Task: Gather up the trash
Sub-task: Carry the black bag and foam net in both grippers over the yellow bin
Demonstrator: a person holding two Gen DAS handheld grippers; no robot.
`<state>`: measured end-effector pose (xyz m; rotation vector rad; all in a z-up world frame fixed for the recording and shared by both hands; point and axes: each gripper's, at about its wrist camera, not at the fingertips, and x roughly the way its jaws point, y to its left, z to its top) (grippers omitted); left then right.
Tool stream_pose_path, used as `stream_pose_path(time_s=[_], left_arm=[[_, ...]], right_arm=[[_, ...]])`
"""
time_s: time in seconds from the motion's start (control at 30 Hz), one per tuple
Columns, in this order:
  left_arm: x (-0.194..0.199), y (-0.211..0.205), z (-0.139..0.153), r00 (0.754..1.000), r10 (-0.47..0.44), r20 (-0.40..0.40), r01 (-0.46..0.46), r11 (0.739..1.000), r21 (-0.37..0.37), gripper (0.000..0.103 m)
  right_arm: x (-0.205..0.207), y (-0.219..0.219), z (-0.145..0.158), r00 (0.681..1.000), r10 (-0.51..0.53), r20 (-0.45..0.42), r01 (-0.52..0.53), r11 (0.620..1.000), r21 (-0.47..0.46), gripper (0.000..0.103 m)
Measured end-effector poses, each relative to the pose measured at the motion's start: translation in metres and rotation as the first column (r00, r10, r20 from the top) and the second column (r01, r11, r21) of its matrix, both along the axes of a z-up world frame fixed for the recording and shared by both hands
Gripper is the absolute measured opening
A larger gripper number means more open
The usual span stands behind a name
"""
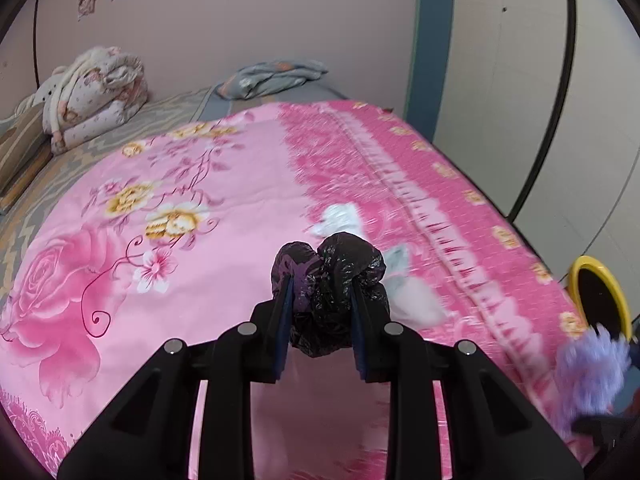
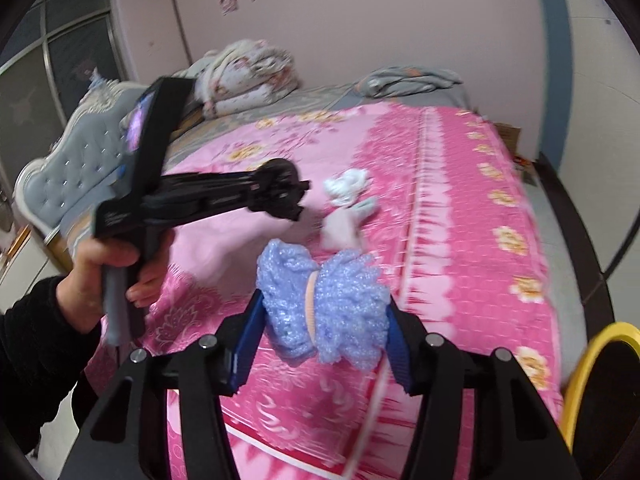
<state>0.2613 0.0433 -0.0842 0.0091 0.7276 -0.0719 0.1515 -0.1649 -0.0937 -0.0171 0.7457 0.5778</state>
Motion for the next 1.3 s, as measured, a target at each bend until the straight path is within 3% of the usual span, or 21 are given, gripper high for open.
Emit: stream_pose_path(time_s=[0.43, 0.9, 1.3], left_arm=[[-0.041, -0.080, 0.057, 0.989, -0.108, 0.099, 0.111, 0.994, -0.022, 0.024], [-0.049, -0.160, 0.083, 0.972, -0.204, 0.119, 0.212, 0.976, -0.055, 0.024], [-0.043, -0.241, 0.106, 0.940, -0.313, 0.133, 0.321, 0.946, -0.050, 0.024]], right_arm=[[-0.012, -0.097, 0.053, 0.964, -0.235, 0.122, 0.231, 0.972, 0.045, 0.052], [-0.007, -0.204, 0.104, 0.852, -0.482, 0.205, 0.478, 0.876, 0.070, 0.052], [-0.007, -0.275, 0.122, 0.755, -0.612, 0.235, 0.617, 0.785, 0.062, 0.052]])
